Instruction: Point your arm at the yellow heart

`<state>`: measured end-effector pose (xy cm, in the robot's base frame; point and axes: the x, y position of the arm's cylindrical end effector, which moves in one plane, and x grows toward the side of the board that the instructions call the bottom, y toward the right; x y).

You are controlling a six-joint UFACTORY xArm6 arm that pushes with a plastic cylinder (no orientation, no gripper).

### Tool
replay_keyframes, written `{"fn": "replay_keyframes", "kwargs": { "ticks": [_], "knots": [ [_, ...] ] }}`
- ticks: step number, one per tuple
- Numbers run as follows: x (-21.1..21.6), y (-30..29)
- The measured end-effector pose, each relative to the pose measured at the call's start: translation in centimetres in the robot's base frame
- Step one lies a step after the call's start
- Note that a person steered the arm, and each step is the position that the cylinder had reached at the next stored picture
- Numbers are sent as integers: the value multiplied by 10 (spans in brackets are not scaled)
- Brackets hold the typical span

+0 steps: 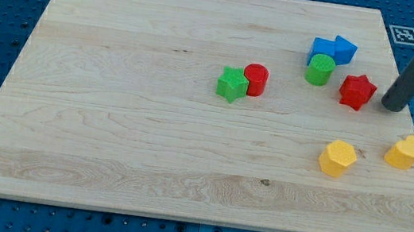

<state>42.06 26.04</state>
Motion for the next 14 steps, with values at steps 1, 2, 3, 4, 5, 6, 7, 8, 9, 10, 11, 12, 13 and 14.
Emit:
{"fn": "replay_keyframes", "kwargs": {
  "ticks": [1, 2, 3, 4, 5, 6, 7, 8, 9, 10, 11, 12, 13, 14],
  "knots": [
    [0, -11],
    [0, -22],
    [0, -27],
    [11, -1],
    [24, 32],
    [30, 52],
    [78, 78],
    [141, 75],
    [167, 52],
    [156, 41],
    [140, 36],
    [140, 36],
    [134, 33],
    [125, 32]
  ]
}}
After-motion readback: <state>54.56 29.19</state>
